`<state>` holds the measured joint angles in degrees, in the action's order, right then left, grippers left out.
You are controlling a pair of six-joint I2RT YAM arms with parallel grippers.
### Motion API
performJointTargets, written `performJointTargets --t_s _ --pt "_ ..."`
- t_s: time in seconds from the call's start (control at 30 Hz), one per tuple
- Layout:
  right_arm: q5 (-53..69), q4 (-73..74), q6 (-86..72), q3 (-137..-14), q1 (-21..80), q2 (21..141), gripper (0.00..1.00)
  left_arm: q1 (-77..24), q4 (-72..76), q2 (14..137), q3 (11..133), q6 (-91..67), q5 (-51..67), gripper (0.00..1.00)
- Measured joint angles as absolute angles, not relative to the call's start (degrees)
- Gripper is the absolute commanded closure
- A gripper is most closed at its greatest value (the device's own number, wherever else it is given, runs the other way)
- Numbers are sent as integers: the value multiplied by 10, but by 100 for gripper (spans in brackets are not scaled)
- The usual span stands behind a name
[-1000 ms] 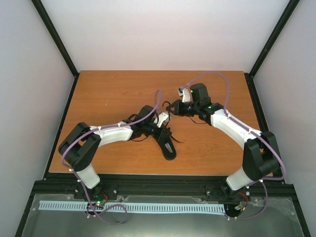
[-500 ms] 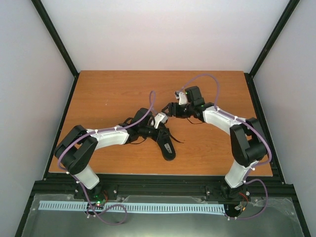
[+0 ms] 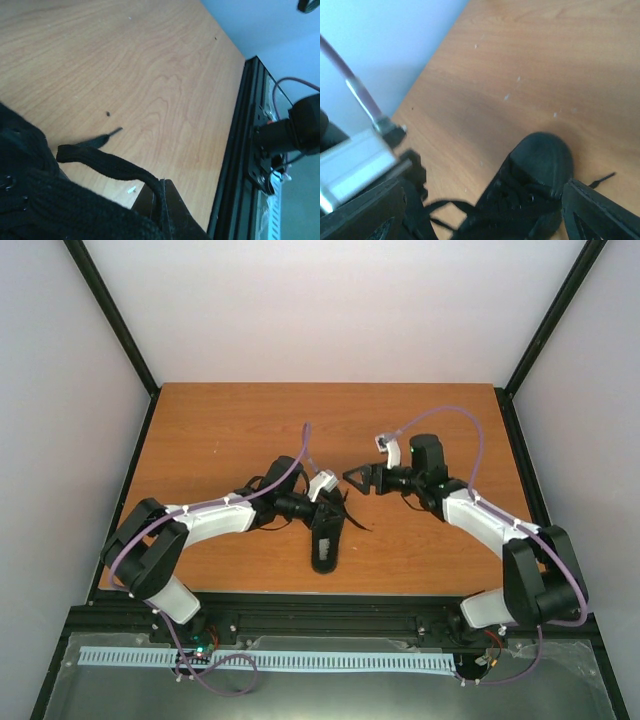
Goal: Tie the shoes
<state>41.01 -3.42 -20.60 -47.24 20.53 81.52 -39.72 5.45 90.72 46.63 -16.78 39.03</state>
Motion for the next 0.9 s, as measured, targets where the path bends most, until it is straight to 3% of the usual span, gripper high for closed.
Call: performJointTargets --t_s 0.27,0.4,0.53,0.9 --pt "432 -64 -206 -336 218 696 9 -395 -20 894 478 -121 459 99" --pt "456 -95 -201 -315 223 654 11 -395 -52 897 487 -99 479 99" --pt "482 -132 -201 -314 225 668 16 -395 -75 898 493 -84 479 99" --pt "552 -141 -158 -329 273 757 12 -395 -96 910 502 -60 491 96"
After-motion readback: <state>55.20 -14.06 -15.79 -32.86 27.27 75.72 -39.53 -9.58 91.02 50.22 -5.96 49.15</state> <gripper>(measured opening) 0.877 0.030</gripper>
